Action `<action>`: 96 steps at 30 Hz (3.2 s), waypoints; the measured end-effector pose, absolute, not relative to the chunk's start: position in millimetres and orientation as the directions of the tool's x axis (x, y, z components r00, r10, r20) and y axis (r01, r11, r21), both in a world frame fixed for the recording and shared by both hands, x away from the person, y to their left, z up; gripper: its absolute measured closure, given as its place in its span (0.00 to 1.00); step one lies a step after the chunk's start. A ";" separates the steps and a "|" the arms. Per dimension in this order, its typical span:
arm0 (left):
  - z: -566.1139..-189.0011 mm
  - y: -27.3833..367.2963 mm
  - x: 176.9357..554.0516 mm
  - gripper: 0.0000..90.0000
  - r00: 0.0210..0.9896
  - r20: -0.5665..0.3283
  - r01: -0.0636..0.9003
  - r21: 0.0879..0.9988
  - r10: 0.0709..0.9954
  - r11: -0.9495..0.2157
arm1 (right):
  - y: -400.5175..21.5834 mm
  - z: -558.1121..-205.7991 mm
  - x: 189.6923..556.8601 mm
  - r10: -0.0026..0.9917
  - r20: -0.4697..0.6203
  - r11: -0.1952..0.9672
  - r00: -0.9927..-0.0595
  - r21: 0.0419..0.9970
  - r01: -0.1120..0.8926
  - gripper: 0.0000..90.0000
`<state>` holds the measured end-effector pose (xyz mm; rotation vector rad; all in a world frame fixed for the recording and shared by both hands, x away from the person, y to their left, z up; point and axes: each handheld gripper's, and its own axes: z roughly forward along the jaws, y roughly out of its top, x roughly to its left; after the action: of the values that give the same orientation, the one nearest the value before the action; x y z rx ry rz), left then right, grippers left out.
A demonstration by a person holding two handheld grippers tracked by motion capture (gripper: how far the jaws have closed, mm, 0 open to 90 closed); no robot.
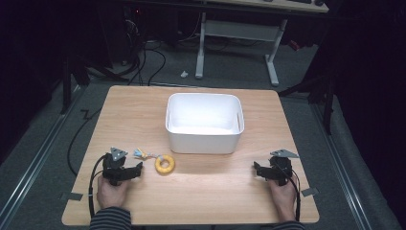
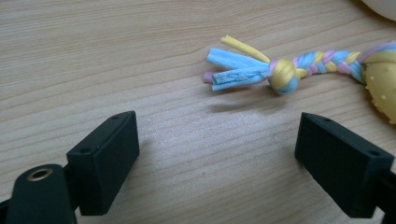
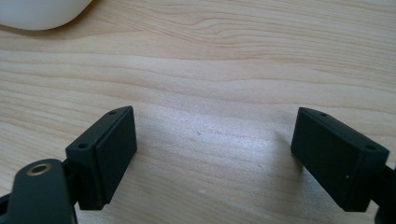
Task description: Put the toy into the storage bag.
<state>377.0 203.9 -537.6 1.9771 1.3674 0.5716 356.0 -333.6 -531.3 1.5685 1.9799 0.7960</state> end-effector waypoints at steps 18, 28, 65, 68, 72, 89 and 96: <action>-537.4 204.5 377.3 0.16 0.361 -0.016 0.645 0.726 0.932 -0.238 | -333.8 -531.2 354.5 0.976 -0.018 0.166 -0.217 0.705 0.689 0.17; -536.4 206.2 374.8 0.17 0.369 -0.017 0.648 0.722 0.929 -0.244 | -333.8 -531.3 355.2 0.974 -0.016 0.169 -0.224 0.708 0.686 0.18; -469.0 178.6 365.5 0.28 0.444 -0.043 0.613 0.743 0.895 -0.269 | -333.4 -531.1 354.3 0.972 -0.020 0.180 -0.235 0.708 0.683 0.19; -463.5 174.3 365.5 0.29 0.444 -0.037 0.614 0.740 0.895 -0.274 | -333.3 -531.1 354.0 0.972 -0.018 0.179 -0.235 0.708 0.683 0.19; -456.2 169.0 365.5 0.33 0.465 -0.037 0.606 0.742 0.884 -0.288 | -333.3 -531.1 354.0 0.972 -0.019 0.180 -0.236 0.708 0.683 0.19; -471.9 133.5 372.9 0.40 0.552 -0.021 0.637 0.656 0.833 -0.406 | -333.1 -531.1 353.4 0.971 -0.017 0.180 -0.238 0.707 0.684 0.19; -479.9 125.1 379.8 0.42 0.548 -0.013 0.658 0.624 0.836 -0.422 | -333.2 -531.1 353.4 0.971 -0.018 0.181 -0.238 0.707 0.683 0.19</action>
<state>379.8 125.1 -479.9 2.2084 1.1993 0.4043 353.4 -333.2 -531.1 1.5506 1.9922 0.8097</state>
